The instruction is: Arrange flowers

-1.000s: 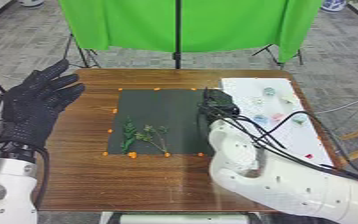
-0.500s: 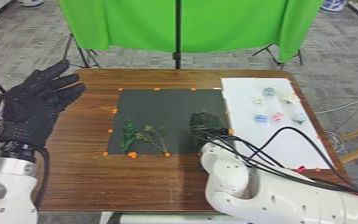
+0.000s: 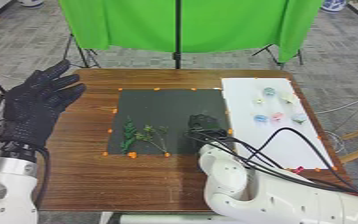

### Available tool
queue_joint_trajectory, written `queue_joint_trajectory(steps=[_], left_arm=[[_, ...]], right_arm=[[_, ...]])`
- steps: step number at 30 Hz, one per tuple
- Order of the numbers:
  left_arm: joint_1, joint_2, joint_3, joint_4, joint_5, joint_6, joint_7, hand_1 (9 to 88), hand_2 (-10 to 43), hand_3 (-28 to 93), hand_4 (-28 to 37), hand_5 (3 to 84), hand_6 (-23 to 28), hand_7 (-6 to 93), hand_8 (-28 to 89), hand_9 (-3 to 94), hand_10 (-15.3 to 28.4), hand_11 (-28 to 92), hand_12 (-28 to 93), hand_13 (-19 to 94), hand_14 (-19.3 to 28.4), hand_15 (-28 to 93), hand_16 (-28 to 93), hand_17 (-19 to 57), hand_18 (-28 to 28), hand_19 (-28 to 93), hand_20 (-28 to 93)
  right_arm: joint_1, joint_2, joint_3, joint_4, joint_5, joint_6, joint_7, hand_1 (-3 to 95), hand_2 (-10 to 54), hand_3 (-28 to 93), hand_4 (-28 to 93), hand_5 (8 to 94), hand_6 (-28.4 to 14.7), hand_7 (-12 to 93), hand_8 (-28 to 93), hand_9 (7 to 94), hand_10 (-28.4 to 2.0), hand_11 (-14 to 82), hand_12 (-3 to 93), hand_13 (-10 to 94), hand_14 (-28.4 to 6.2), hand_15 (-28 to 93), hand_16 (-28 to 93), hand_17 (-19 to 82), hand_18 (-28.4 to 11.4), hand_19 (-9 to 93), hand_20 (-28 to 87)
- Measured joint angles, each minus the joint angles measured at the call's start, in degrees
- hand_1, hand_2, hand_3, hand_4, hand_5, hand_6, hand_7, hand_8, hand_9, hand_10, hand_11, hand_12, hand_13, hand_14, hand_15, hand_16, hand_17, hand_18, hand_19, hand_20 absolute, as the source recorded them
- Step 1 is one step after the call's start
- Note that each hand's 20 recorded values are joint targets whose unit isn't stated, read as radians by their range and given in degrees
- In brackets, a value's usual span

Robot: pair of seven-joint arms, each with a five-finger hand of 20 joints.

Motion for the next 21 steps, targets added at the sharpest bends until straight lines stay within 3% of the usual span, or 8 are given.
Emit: queue_joint_trajectory(steps=[21], left_arm=[[0.4,-0.21,-0.32,-0.04,0.23,0.01,-0.36,21.8,10.3,77,-27.7,38.4,11.3,12.7,-9,31.8,21.0,30,10,23,27.0,53,-10,-9.5,23.4,58,9]], right_arm=[[0.8,0.9,-0.3,-0.7,0.2,1.7,-0.5,45.7,-9.5,71,-25,73.8,-5.0,32,10,83.9,-12.0,43.9,23.0,85,-4.5,68,20,53,-19.6,93,27]])
